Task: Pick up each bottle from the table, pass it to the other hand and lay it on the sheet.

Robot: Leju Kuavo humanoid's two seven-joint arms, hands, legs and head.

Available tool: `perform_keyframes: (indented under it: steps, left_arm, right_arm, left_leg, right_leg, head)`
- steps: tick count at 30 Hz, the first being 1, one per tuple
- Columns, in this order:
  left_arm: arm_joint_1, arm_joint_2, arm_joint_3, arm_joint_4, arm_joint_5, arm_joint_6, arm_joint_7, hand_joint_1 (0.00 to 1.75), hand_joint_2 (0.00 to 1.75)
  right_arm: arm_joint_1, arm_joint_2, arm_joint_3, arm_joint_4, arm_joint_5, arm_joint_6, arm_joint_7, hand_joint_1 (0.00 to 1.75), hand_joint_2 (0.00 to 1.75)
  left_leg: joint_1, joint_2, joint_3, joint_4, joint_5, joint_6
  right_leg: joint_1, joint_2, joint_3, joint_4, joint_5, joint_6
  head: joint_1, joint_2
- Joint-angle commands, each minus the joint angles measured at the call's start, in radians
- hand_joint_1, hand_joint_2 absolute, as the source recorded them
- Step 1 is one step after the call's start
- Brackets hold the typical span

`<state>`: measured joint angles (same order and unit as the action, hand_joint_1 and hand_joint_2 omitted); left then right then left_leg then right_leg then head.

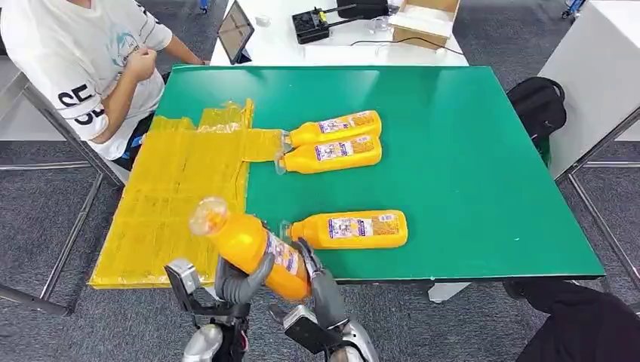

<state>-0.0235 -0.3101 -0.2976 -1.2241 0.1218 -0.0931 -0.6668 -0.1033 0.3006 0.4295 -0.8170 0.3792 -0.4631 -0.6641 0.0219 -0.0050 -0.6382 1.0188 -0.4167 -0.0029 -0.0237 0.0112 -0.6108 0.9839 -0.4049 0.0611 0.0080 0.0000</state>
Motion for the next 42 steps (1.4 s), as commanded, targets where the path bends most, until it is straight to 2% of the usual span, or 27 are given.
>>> perform_keyframes:
  steps: [1,5,19,20,21,22,23,24,25,26,27,28,30,32,34,37,40,42]
  left_arm:
    - [-0.155,-0.026,0.117,-0.038,-0.058,0.136,0.008,1.75,1.75]
    - [-0.293,0.003,0.207,-0.056,-0.146,0.319,-0.001,1.75,1.75]
    - [-0.307,0.01,0.216,-0.053,-0.145,0.319,0.006,1.75,1.75]
    - [-0.384,0.057,0.227,0.05,-0.476,0.674,-0.024,1.75,1.75]
    - [-0.416,0.078,0.241,0.108,-0.591,0.781,-0.013,1.75,1.75]
    - [-0.567,0.036,0.671,0.332,-1.269,0.791,0.045,1.75,1.75]
    - [-0.633,0.144,0.654,0.557,-1.688,0.791,0.286,1.75,1.75]
    - [-0.633,0.144,0.654,0.557,-1.688,0.791,0.286,1.75,1.75]
    - [-0.641,0.175,0.608,0.621,-1.693,0.791,0.336,1.75,1.75]
    - [-0.665,0.245,0.413,0.738,-1.693,0.791,0.462,1.75,1.75]
    - [-0.668,0.253,0.394,0.757,-1.693,0.791,0.476,1.75,1.75]
    - [-0.674,0.259,0.379,0.781,-1.693,0.791,0.483,1.75,1.75]
    - [-0.709,0.289,0.292,0.909,-1.693,0.791,0.52,1.75,1.75]
    - [-0.711,0.289,0.29,0.921,-1.693,0.787,0.523,1.75,1.75]
    - [-0.719,0.3,0.232,0.948,-1.693,0.763,0.548,1.75,1.75]
    - [-0.716,0.296,0.244,0.959,-1.672,0.731,0.532,1.75,1.75]
    - [-0.716,0.296,0.244,0.959,-1.672,0.731,0.532,1.75,1.75]
    - [-0.712,0.293,0.26,0.962,-1.656,0.716,0.518,1.75,1.75]
  right_arm:
    - [0.039,0.025,0.04,-0.284,-0.034,0.119,-0.033,0.0,0.0]
    - [0.001,0.047,0.006,-0.301,-0.036,0.187,-0.034,0.0,0.0]
    - [0.0,0.048,0.005,-0.3,-0.035,0.189,-0.034,0.0,0.0]
    - [0.005,0.027,0.056,-0.362,-0.084,0.106,-0.034,0.0,0.0]
    - [0.008,0.025,0.06,-0.375,-0.101,0.083,-0.034,0.0,0.0]
    - [0.026,0.017,0.056,-0.433,-0.188,0.026,-0.034,0.0,0.0]
    - [0.015,0.017,0.065,-0.412,-0.218,0.053,-0.034,0.0,0.0]
    - [0.015,0.017,0.065,-0.412,-0.218,0.053,-0.034,0.0,0.0]
    - [0.011,0.017,0.067,-0.409,-0.221,0.055,-0.034,0.0,0.0]
    - [0.004,0.019,0.068,-0.397,-0.229,0.061,-0.034,0.0,0.0]
    - [0.003,0.019,0.069,-0.394,-0.231,0.063,-0.034,0.0,0.0]
    - [0.002,0.018,0.07,-0.395,-0.233,0.06,-0.034,0.0,0.0]
    - [-0.005,0.017,0.073,-0.388,-0.24,0.059,-0.034,0.0,0.0]
    - [-0.007,0.017,0.071,-0.388,-0.243,0.06,-0.034,0.0,0.0]
    - [-0.007,0.016,0.067,-0.39,-0.249,0.062,-0.034,0.0,0.0]
    - [-0.008,0.017,0.062,-0.384,-0.251,0.06,-0.034,0.0,0.0]
    - [-0.008,0.017,0.062,-0.384,-0.251,0.06,-0.034,0.0,0.0]
    - [-0.009,0.017,0.06,-0.378,-0.251,0.061,-0.034,0.0,0.0]
  left_leg:
    - [0.001,-0.001,-0.002,0.002,0.0,0.001]
    - [0.001,0.001,0.0,0.002,0.0,0.001]
    - [0.0,0.001,0.001,0.001,0.001,0.001]
    - [0.0,0.001,0.001,0.0,0.001,0.001]
    - [0.0,0.001,0.002,0.001,0.001,0.001]
    - [0.001,0.002,0.004,0.001,0.0,0.001]
    - [0.0,0.0,0.003,0.0,0.001,0.001]
    - [0.0,-0.001,0.002,0.0,0.002,0.001]
    - [0.0,-0.001,0.004,-0.001,0.002,0.001]
    - [0.001,0.003,0.007,-0.001,0.0,0.001]
    - [0.001,0.002,0.01,-0.002,0.0,0.001]
    - [0.0,-0.001,0.004,-0.001,0.002,0.001]
    - [0.0,-0.001,0.005,-0.002,0.002,0.001]
    - [0.001,0.0,0.006,0.0,0.001,0.001]
    - [0.001,0.001,0.006,0.0,0.0,0.001]
    - [0.0,0.001,0.003,0.0,0.002,0.001]
    - [0.001,0.003,0.009,0.0,-0.001,0.001]
    - [0.001,0.002,0.008,0.0,-0.001,0.001]
  right_leg:
    - [0.001,-0.002,-0.001,0.002,-0.001,-0.002]
    - [0.001,0.0,0.0,0.003,0.0,-0.003]
    - [0.001,0.0,0.001,0.002,0.0,-0.003]
    - [0.001,0.0,0.001,0.002,0.0,-0.002]
    - [0.001,0.0,0.002,0.002,0.0,-0.003]
    - [0.002,0.0,0.004,0.002,-0.001,-0.004]
    - [0.001,-0.002,0.004,0.002,-0.001,-0.003]
    - [0.0,-0.002,0.003,0.002,0.0,-0.002]
    - [0.001,-0.002,0.005,0.001,0.0,-0.003]
    - [0.002,0.001,0.006,0.001,0.0,-0.005]
    - [0.002,-0.001,0.009,0.0,-0.001,-0.006]
    - [0.0,-0.003,0.005,0.001,-0.001,-0.003]
    - [0.0,-0.003,0.005,0.001,-0.001,-0.003]
    - [0.001,-0.003,0.006,0.002,-0.001,-0.004]
    - [0.001,-0.002,0.006,0.001,-0.002,-0.004]
    - [0.001,-0.001,0.003,0.001,0.0,-0.002]
    - [0.002,-0.001,0.009,0.001,-0.002,-0.006]
    - [0.002,-0.002,0.008,0.002,-0.002,-0.006]
  head:
    - [0.0,0.0]
    - [0.001,0.0]
    - [0.0,0.0]
    - [0.001,0.0]
    - [0.001,0.0]
    - [0.0,0.0]
    - [0.001,0.0]
    - [0.001,0.0]
    - [0.001,0.0]
    - [0.001,0.0]
    - [0.001,0.0]
    - [0.001,0.0]
    - [0.001,0.0]
    - [0.001,0.0]
    - [0.002,0.0]
    - [0.001,0.0]
    - [0.001,0.0]
    - [0.001,0.0]
